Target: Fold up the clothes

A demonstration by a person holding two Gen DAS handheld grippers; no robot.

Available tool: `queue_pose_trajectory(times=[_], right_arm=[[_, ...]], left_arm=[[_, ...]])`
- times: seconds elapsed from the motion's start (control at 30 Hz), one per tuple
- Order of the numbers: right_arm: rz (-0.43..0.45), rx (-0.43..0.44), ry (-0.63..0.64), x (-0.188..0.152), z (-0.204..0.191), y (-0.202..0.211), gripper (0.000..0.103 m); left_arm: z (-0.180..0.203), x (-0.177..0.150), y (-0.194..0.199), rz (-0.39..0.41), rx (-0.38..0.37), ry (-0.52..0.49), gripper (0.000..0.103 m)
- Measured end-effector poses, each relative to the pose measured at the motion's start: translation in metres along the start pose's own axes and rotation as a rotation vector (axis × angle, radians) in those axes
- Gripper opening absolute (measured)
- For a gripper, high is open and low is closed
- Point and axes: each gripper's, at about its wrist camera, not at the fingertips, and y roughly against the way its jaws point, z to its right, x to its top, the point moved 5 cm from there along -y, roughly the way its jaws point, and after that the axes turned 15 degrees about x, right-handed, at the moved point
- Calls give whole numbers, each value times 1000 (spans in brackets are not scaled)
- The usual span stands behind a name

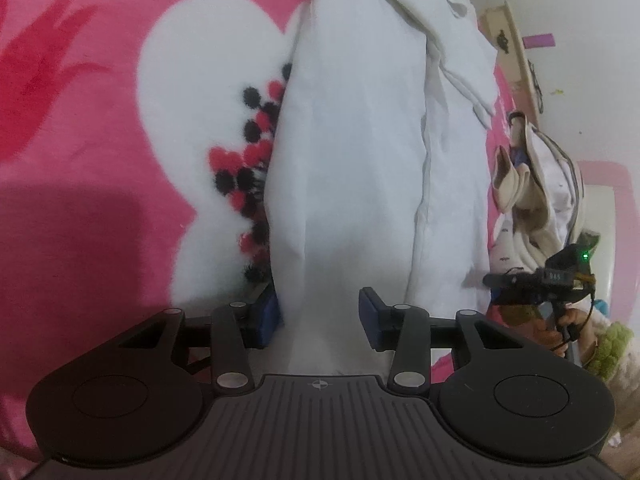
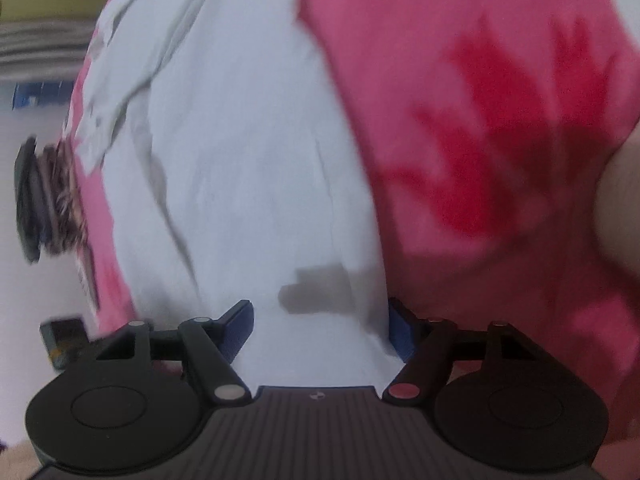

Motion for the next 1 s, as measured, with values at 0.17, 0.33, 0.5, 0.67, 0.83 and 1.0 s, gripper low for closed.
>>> queue_pose_trajectory(times=[0.17, 0.33, 0.5, 0.67, 0.83, 1.0], right_arm=[[-124, 37, -10, -25, 0, -23, 63], [-165, 77, -18, -35, -4, -37, 63], [-168, 107, -15, -39, -10, -53, 63], [-170, 72, 46, -47, -19, -60, 8], [-159, 76, 115, -51, -41, -53, 5], [-140, 103, 173, -47, -73, -43, 5]], left_arm=[[2, 1, -5, -16, -11, 11, 40], [3, -2, -6, -26, 0, -9, 40], [4, -3, -5, -24, 13, -22, 36], [2, -1, -1, 2, 19, -3, 7], [0, 3, 15, 49, -73, 42, 0], [5, 7, 31, 94, -131, 62, 0]])
